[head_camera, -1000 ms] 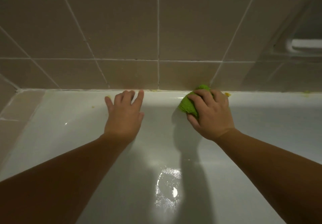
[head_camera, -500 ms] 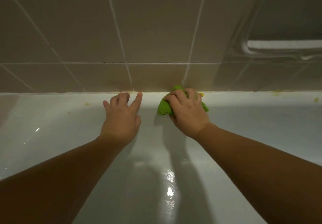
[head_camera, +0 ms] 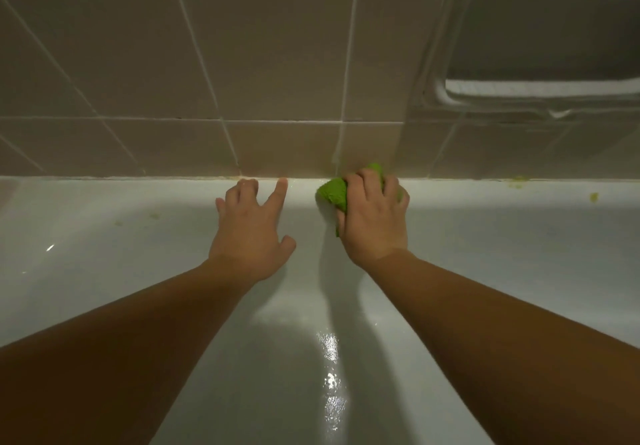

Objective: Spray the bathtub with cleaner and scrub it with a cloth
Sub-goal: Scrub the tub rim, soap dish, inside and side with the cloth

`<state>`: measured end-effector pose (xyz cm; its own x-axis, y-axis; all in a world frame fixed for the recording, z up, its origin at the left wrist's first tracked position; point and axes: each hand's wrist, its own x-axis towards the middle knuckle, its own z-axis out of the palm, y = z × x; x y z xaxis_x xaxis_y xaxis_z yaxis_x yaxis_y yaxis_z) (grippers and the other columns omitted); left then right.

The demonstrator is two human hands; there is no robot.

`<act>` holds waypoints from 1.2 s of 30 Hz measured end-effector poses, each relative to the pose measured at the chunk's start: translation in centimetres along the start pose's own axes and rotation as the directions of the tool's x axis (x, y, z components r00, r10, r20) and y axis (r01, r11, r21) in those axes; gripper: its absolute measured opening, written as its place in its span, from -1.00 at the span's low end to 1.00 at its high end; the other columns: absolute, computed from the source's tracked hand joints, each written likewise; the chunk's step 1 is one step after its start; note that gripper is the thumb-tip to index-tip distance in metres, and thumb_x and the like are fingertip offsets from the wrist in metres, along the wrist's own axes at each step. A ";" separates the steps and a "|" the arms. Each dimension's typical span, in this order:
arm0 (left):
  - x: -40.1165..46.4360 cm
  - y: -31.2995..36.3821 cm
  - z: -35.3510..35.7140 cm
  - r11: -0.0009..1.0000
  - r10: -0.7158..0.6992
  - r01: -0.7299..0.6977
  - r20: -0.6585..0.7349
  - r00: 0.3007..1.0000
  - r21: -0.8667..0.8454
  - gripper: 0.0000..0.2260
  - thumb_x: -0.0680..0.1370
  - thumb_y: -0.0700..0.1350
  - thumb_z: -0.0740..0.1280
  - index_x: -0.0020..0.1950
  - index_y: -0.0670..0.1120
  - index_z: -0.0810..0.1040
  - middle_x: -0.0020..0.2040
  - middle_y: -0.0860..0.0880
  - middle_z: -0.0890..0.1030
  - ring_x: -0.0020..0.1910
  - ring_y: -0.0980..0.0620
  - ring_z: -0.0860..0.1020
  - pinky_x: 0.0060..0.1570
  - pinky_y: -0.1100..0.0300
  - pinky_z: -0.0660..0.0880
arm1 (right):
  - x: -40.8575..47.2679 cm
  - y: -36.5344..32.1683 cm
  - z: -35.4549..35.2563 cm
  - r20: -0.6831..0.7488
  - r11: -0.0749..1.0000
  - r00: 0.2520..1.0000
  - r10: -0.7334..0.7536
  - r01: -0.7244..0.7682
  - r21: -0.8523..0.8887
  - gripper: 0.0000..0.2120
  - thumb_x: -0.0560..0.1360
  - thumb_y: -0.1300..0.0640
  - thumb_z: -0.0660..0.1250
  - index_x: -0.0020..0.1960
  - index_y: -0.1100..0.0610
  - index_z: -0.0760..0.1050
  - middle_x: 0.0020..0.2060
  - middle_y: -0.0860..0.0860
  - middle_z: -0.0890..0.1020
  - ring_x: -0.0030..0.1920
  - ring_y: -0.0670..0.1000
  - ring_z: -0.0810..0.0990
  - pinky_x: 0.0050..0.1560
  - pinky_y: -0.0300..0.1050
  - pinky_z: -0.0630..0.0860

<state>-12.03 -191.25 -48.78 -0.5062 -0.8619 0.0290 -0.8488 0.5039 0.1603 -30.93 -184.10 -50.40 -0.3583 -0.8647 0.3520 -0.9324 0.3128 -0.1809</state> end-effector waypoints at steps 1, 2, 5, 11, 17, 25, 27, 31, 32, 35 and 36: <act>0.0 0.1 0.3 1.000 0.004 -0.004 -0.012 1.000 0.001 -0.18 0.48 0.20 0.38 0.65 0.13 0.06 0.45 -0.20 0.23 0.43 -0.24 0.17 0.50 -0.25 0.16 | -0.1 -0.9 0.2 0.006 1.000 1.000 0.026 -0.026 -0.003 -0.53 0.54 -0.16 0.19 0.33 0.09 0.46 0.27 0.08 0.49 0.23 0.24 0.39 0.19 0.21 0.37; 0.0 0.3 0.6 1.000 0.005 -0.005 -0.021 1.000 0.005 -0.18 0.47 0.20 0.39 0.65 0.14 0.07 0.44 -0.21 0.23 0.42 -0.25 0.17 0.50 -0.26 0.16 | -0.1 -1.7 0.4 0.008 0.999 0.999 0.042 -0.042 -0.013 -0.48 0.54 -0.20 0.12 0.35 0.08 0.45 0.27 0.07 0.49 0.25 0.24 0.39 0.20 0.21 0.37; 0.0 0.9 0.8 1.000 0.001 -0.001 -0.036 0.999 0.016 -0.18 0.46 0.20 0.40 0.64 0.15 0.10 0.42 -0.22 0.25 0.39 -0.26 0.19 0.48 -0.29 0.16 | -0.1 -1.3 0.6 0.016 0.998 0.999 -0.045 0.046 -0.039 -0.54 0.54 -0.16 0.20 0.34 0.07 0.44 0.28 0.06 0.48 0.25 0.24 0.41 0.20 0.21 0.37; 0.3 2.7 0.5 1.000 0.003 -0.003 0.008 1.000 0.025 -0.22 0.52 0.19 0.36 0.65 0.14 0.06 0.47 -0.20 0.22 0.46 -0.24 0.17 0.52 -0.29 0.11 | -0.7 7.8 -1.8 0.082 0.996 0.996 0.033 -0.026 -0.086 -0.58 0.54 -0.10 0.32 0.32 0.06 0.43 0.31 0.11 0.43 0.27 0.27 0.35 0.25 0.22 0.30; 0.4 4.6 0.5 1.000 0.003 -0.003 0.018 1.000 -0.017 -0.20 0.49 0.20 0.38 0.64 0.15 0.06 0.48 -0.19 0.22 0.44 -0.22 0.15 0.51 -0.23 0.17 | 0.2 3.5 -1.8 0.064 0.979 0.977 0.203 -0.200 -0.051 -0.61 0.57 -0.10 0.29 0.29 0.10 0.39 0.28 0.13 0.41 0.28 0.28 0.35 0.26 0.24 0.30; 0.4 7.7 1.0 0.999 -0.001 0.003 0.035 0.999 -0.049 -0.18 0.48 0.21 0.39 0.64 0.15 0.05 0.47 -0.16 0.18 0.45 -0.20 0.11 0.50 -0.18 0.22 | -1.5 9.9 -2.7 -0.017 0.968 0.995 0.098 -0.091 0.232 -0.63 0.37 0.19 0.56 0.12 0.17 0.52 0.27 0.15 0.49 0.22 0.26 0.46 0.25 0.22 0.47; 0.4 8.5 1.1 0.998 0.002 0.000 0.036 0.999 -0.059 -0.19 0.48 0.22 0.38 0.63 0.16 0.04 0.48 -0.15 0.16 0.46 -0.19 0.10 0.51 -0.18 0.21 | -1.8 12.4 -3.3 -0.046 0.935 0.975 0.218 -0.195 0.297 -0.69 0.41 0.14 0.56 0.08 0.16 0.54 0.30 0.12 0.46 0.25 0.20 0.44 0.28 0.17 0.49; 0.5 9.3 1.3 0.999 -0.008 0.009 0.022 1.000 -0.047 -0.18 0.48 0.22 0.38 0.63 0.16 0.03 0.49 -0.16 0.16 0.45 -0.20 0.07 0.52 -0.17 0.19 | -0.8 11.0 -4.0 -0.077 0.931 0.974 0.213 -0.178 0.319 -0.72 0.44 0.08 0.54 0.03 0.14 0.52 0.16 0.10 0.49 0.15 0.17 0.43 0.19 0.16 0.47; 0.5 9.4 1.4 0.999 -0.010 0.011 0.016 1.000 -0.047 -0.19 0.48 0.22 0.38 0.63 0.17 0.03 0.49 -0.17 0.16 0.46 -0.20 0.07 0.51 -0.17 0.20 | -0.8 10.5 -4.2 -0.073 0.939 0.977 0.198 -0.167 0.302 -0.72 0.43 0.11 0.53 0.04 0.14 0.50 0.15 0.10 0.48 0.14 0.18 0.42 0.19 0.17 0.46; 0.6 9.8 1.6 0.998 -0.020 0.020 0.010 1.000 -0.055 -0.18 0.47 0.22 0.41 0.62 0.17 0.06 0.48 -0.17 0.17 0.47 -0.22 0.08 0.50 -0.19 0.22 | -2.3 11.2 -4.4 -0.157 0.960 0.971 0.178 -0.137 0.242 -0.68 0.37 0.17 0.53 0.02 0.15 0.46 0.13 0.14 0.48 0.09 0.24 0.43 0.10 0.17 0.46; 0.6 10.0 1.6 0.998 -0.026 0.026 0.008 1.000 -0.060 -0.18 0.47 0.22 0.41 0.62 0.17 0.07 0.48 -0.16 0.16 0.47 -0.22 0.08 0.50 -0.20 0.23 | -2.9 12.0 -4.4 -0.185 0.962 0.964 0.191 -0.147 0.229 -0.66 0.36 0.18 0.53 0.02 0.15 0.45 0.13 0.15 0.48 0.08 0.26 0.43 0.09 0.19 0.46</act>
<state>-21.07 -186.63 -48.76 -0.4856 -0.8740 0.0170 -0.8509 0.4770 0.2202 -41.33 -176.13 -49.53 -0.5321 -0.7012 0.4745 -0.8341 0.3381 -0.4357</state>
